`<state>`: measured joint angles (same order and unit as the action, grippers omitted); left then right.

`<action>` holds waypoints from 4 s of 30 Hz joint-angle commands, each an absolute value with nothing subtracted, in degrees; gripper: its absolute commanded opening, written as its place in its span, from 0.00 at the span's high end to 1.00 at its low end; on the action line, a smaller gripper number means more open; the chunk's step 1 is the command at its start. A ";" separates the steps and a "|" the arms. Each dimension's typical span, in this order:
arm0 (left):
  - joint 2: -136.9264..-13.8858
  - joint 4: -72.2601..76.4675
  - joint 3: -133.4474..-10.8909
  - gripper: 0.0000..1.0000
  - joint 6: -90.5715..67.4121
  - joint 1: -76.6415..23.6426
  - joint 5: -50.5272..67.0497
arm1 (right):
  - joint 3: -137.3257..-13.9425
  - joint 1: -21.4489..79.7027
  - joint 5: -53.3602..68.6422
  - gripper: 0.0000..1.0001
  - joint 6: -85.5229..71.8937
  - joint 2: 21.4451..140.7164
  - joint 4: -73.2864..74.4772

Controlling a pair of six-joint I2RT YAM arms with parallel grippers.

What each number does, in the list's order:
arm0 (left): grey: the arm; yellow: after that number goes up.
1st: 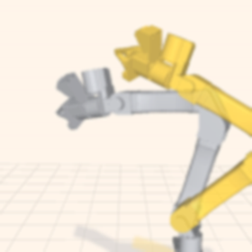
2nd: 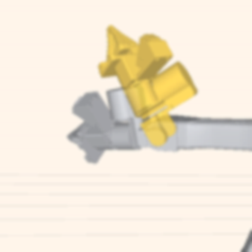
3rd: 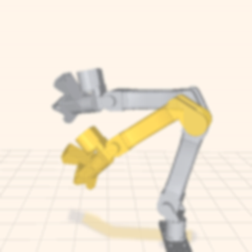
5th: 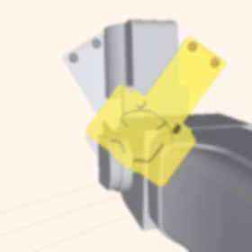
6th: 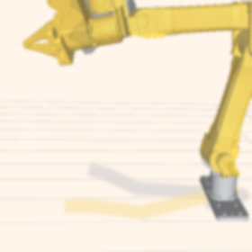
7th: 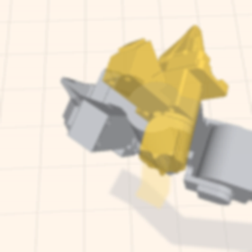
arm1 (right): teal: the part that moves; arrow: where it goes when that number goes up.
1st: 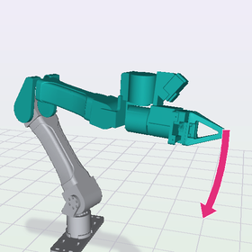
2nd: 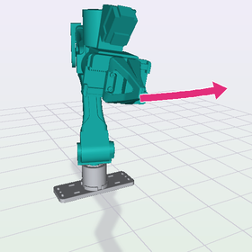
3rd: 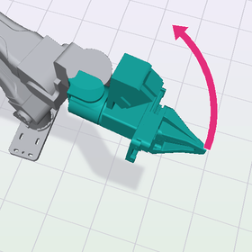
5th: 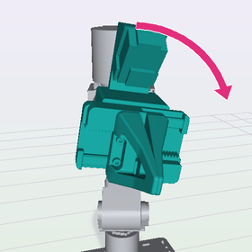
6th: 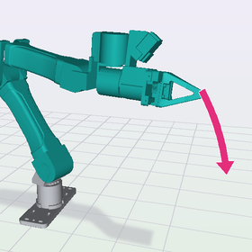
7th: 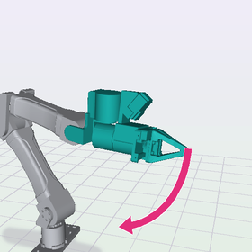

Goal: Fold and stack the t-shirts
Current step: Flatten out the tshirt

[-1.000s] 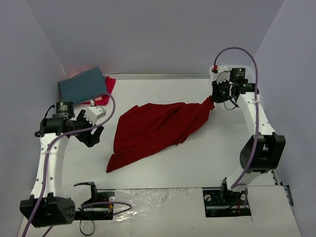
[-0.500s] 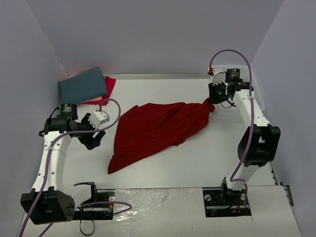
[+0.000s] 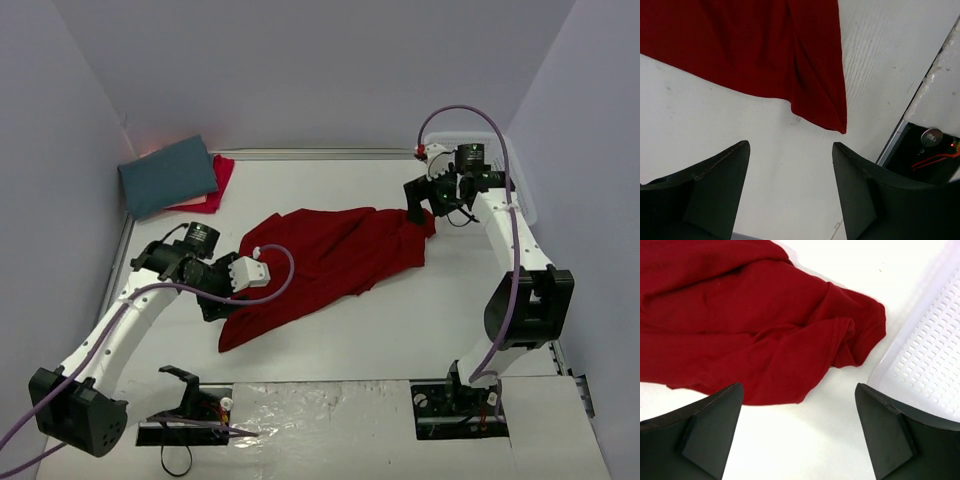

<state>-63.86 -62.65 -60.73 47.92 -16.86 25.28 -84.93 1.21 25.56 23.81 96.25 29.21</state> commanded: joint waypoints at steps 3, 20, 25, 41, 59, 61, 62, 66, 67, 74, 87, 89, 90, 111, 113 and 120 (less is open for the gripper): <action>-64.07 -60.56 -57.50 0.39 44.39 -25.55 16.71 | -82.27 1.23 26.54 0.05 26.19 87.73 33.13; -68.11 -54.05 -45.88 0.57 37.71 -38.49 8.27 | -72.78 0.62 28.47 0.04 26.02 82.00 33.05; -73.12 -52.82 -45.17 0.62 35.86 -40.34 5.45 | -70.93 0.26 29.53 0.04 25.93 81.83 32.26; -81.47 -48.43 -45.35 0.67 35.16 -40.96 4.40 | -67.68 -1.76 30.41 0.05 26.19 81.83 30.06; -85.17 -48.16 -47.02 0.85 34.10 -40.96 3.87 | -66.71 -0.88 28.83 0.05 26.63 84.29 29.62; -85.08 -48.08 -47.02 0.97 33.58 -40.96 3.43 | -66.71 -0.70 28.57 0.05 26.63 84.72 29.62; -84.90 -48.16 -47.28 0.98 33.57 -40.96 3.43 | -66.71 -0.62 28.39 0.05 26.72 84.73 29.62; -81.58 -50.70 -48.95 0.98 33.31 -40.96 5.18 | -66.53 -0.35 28.04 0.05 26.72 84.99 29.53; -80.43 -51.84 -50.17 0.98 33.66 -40.87 5.19 | -66.45 -0.35 28.04 0.05 26.72 84.99 29.53; -74.88 -55.19 -57.81 0.98 36.56 -35.52 3.25 | -66.09 -0.35 27.51 0.05 26.72 84.73 29.27; -76.11 -40.01 -64.25 0.98 28.31 -18.56 -10.36 | -65.39 2.28 27.78 0.05 28.82 83.59 29.00; -77.16 -38.07 -64.16 0.98 27.08 -15.49 -12.47 | -65.21 4.74 26.99 0.05 29.35 83.76 29.09; -77.52 -36.49 -64.25 0.98 25.68 -14.60 -13.09 | -65.21 5.70 25.59 0.05 29.79 84.19 29.09; -83.59 -33.31 -64.78 0.98 16.26 -9.84 -16.88 | -57.92 26.89 16.35 0.67 35.60 85.51 33.58; -83.32 -33.31 -64.69 0.98 16.26 -9.93 -16.26 | -58.53 26.89 15.91 0.67 35.42 87.61 33.05; -82.00 -32.87 -63.37 0.98 16.61 -9.84 -15.73 | -61.78 27.60 13.19 0.55 35.60 94.56 31.99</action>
<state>-84.51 -33.67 -63.20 17.45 -10.04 -15.44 -59.16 27.11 15.66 34.83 92.53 31.33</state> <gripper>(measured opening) 0.031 0.437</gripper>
